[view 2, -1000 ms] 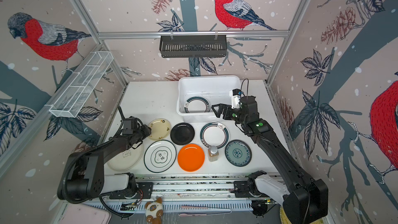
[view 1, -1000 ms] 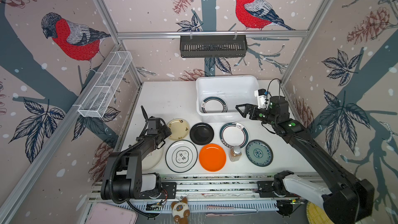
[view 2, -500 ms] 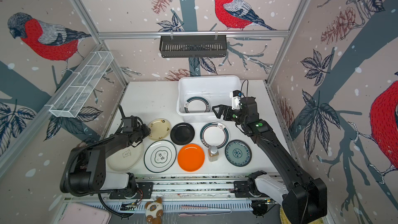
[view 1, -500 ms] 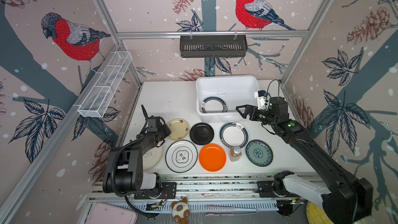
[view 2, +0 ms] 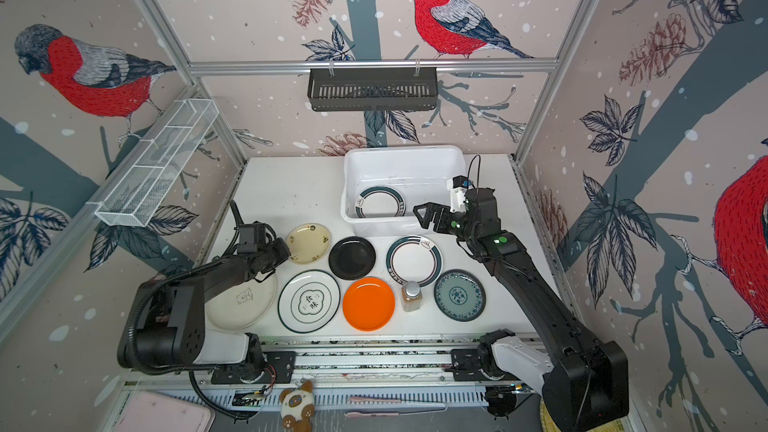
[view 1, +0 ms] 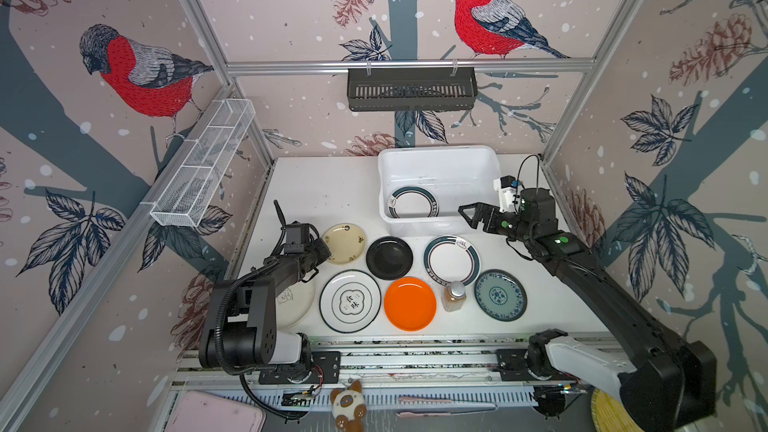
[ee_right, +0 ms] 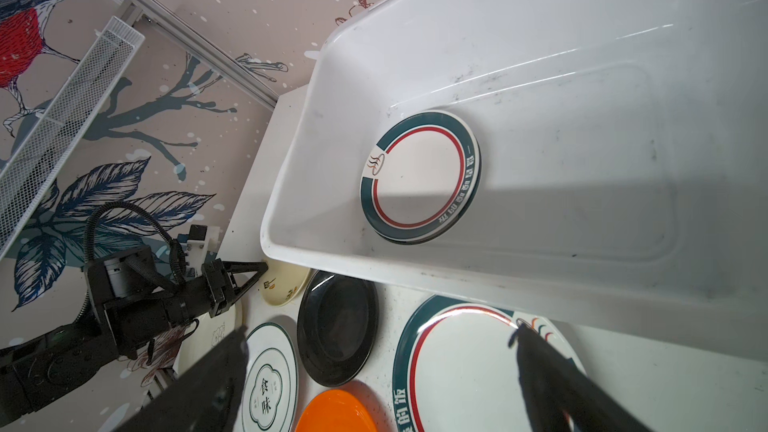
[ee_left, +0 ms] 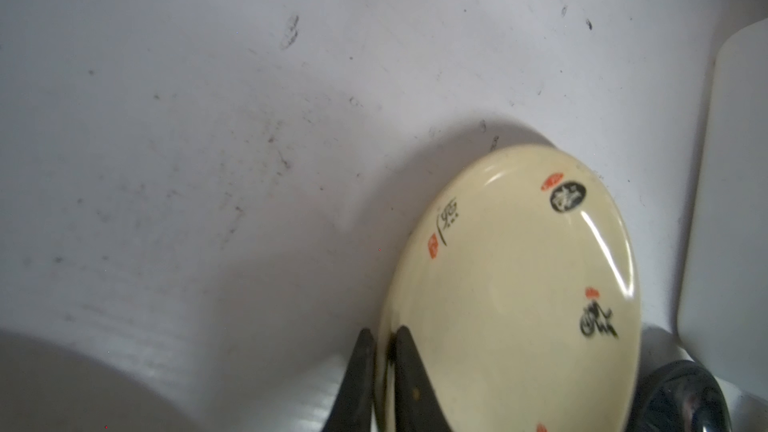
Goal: Place the plates into the plastic bin on the countertop
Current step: 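Close the left gripper on the cream plate's edge and lift it upright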
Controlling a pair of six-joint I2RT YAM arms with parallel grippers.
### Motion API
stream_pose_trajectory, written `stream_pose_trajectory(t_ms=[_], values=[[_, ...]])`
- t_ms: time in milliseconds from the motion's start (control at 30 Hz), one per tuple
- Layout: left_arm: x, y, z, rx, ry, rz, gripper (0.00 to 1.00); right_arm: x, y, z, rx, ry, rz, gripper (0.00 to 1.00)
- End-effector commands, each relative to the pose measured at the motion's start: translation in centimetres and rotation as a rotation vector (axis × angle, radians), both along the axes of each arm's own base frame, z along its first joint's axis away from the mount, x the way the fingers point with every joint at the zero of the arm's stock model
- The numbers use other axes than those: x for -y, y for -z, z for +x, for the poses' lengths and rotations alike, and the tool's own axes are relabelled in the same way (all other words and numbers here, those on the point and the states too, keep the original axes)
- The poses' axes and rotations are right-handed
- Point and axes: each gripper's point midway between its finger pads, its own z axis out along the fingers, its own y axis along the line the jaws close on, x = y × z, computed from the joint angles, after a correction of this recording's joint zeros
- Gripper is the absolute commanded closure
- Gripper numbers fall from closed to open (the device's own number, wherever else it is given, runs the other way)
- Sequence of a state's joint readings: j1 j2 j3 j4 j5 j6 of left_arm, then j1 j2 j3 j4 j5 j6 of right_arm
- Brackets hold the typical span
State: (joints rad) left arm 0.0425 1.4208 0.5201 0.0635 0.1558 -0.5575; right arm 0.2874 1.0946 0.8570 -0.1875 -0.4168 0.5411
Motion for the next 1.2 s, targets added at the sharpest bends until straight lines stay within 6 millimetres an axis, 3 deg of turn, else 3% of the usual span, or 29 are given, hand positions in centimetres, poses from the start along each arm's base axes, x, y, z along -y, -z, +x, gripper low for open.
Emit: stream_pose_trajectory(t_ms=[0,167,300,567,1000,1167], values=[[0.0,0.0,0.4,0.007,0.006,-0.002,0.87,0.1,0.0,0.1,0.014,0.001,-0.015,0.00],[0.2,0.3,0.6,-0.003,0.012,-0.005,0.88,0.3,0.1,0.1,0.011,0.010,-0.017,0.00],[0.1,0.2,0.8,0.003,0.011,-0.006,0.99,0.4,0.2,0.1,0.005,0.011,-0.017,0.00],[0.3,-0.8,1.2,0.026,0.022,-0.006,1.00,0.2,-0.4,0.1,0.011,0.008,0.004,0.00],[1.8,-5.1,2.1,0.194,0.055,-0.095,1.00,-0.1,-1.6,0.6,0.032,-0.003,0.017,0.00],[1.9,-7.2,2.2,0.261,0.056,-0.105,1.00,-1.4,-2.0,0.8,0.009,-0.037,0.091,0.00]])
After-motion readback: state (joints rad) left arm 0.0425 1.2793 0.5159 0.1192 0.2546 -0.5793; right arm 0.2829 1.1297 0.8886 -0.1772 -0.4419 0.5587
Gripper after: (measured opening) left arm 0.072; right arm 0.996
